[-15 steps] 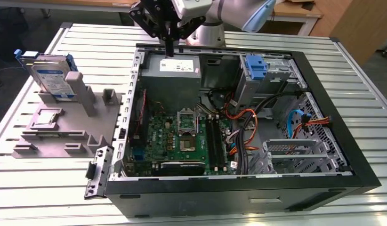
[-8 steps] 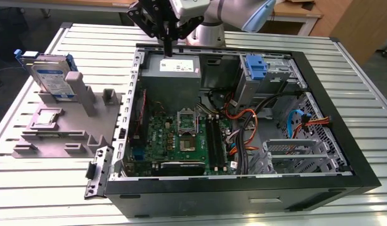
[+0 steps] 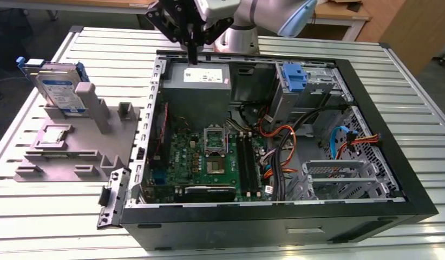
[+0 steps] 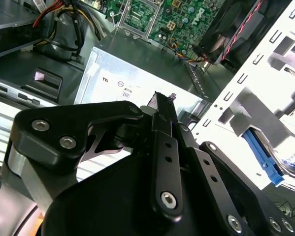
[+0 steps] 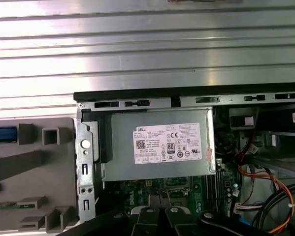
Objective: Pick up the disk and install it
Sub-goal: 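Reach for the disk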
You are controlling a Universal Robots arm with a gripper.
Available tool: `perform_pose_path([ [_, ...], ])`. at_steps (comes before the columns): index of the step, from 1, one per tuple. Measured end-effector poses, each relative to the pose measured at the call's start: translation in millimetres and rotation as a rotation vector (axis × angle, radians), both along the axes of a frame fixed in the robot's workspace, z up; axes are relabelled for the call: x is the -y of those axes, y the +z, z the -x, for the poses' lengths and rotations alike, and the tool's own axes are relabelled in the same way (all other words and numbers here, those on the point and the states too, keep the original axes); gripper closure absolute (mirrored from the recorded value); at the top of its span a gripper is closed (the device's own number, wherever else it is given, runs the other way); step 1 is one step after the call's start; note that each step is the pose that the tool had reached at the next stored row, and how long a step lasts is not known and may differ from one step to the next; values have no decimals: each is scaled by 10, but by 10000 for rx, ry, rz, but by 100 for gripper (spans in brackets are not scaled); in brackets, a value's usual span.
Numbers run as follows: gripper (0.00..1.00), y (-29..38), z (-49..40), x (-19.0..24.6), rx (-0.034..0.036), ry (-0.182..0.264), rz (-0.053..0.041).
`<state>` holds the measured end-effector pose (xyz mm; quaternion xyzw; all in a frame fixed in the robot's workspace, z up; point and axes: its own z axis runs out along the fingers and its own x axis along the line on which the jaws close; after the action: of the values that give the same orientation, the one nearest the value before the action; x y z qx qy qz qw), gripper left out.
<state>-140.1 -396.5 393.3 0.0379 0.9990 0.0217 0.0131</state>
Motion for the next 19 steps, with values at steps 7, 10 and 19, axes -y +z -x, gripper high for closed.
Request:
perform_pose_path([
  [7, 90, 0, 17, -33, 1, 0, 0],
  [10, 90, 0, 40, -37, 0, -1, 0],
  [19, 90, 0, 58, -37, 0, -1, 0],
])
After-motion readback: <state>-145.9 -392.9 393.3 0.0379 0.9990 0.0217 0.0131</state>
